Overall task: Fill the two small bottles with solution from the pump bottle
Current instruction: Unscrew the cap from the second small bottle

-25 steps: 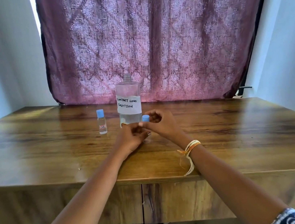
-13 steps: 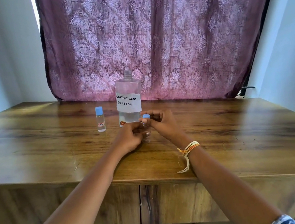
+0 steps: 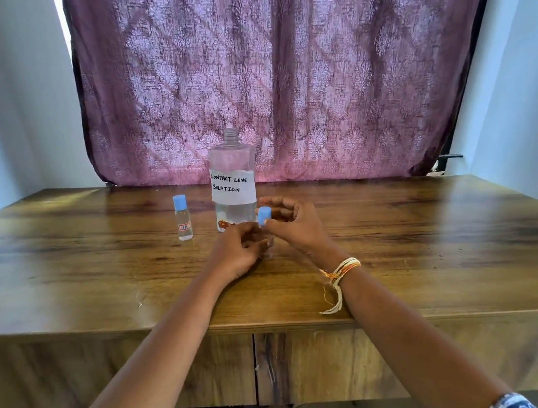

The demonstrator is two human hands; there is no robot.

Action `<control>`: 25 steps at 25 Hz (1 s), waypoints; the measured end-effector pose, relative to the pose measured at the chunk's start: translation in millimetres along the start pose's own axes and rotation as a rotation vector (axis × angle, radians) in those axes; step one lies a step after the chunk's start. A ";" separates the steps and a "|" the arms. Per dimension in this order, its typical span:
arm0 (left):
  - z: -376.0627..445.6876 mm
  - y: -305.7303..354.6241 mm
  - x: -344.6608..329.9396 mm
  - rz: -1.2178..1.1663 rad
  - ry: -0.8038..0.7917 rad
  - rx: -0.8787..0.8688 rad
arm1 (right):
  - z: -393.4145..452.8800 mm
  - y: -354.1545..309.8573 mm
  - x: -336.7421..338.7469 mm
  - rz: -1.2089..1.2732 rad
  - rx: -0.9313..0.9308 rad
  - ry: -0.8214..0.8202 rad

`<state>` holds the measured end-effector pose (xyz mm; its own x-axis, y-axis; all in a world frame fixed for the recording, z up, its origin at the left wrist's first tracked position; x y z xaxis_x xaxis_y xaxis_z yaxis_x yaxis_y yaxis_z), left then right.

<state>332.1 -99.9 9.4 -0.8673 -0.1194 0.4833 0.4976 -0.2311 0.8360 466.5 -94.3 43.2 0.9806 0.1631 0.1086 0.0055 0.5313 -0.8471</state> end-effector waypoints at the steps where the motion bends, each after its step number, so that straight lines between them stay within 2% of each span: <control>1: -1.9 2.1 1.4 0.017 0.004 -0.016 | -1.1 0.2 -3.5 -0.017 0.004 -0.023; 4: -4.1 4.6 2.9 0.036 0.015 -0.027 | -1.2 -0.1 -2.5 -0.087 0.007 0.005; 7: -2.0 1.9 0.6 0.002 0.008 0.000 | 0.4 0.2 1.7 -0.059 0.034 0.038; 10: -2.3 2.8 0.5 -0.010 0.001 -0.008 | -0.5 1.7 -2.0 -0.007 0.019 -0.004; 14: -1.7 1.8 1.2 -0.004 0.022 -0.004 | 0.5 -0.2 -0.7 -0.035 0.015 0.022; 18: -0.9 0.9 -0.1 -0.020 0.011 0.015 | 2.6 1.3 4.6 0.022 0.005 0.054; 25: -2.0 1.0 -0.1 0.005 0.023 0.017 | 4.4 -2.2 0.0 0.164 -0.011 0.012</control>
<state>332.7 -102.1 9.7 -0.8647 -0.1432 0.4814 0.5019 -0.2141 0.8380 465.6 -91.8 47.3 0.9709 0.2367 -0.0377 -0.1526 0.4890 -0.8588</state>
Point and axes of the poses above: each hand's wrist, its own z-axis towards the middle knuckle, its own x-axis out of the back of the hand, y = z × x, the point moved 6 cm from there along z, towards the middle knuckle, and after that the axes turned 7 degrees about x, right-handed, at the moved point
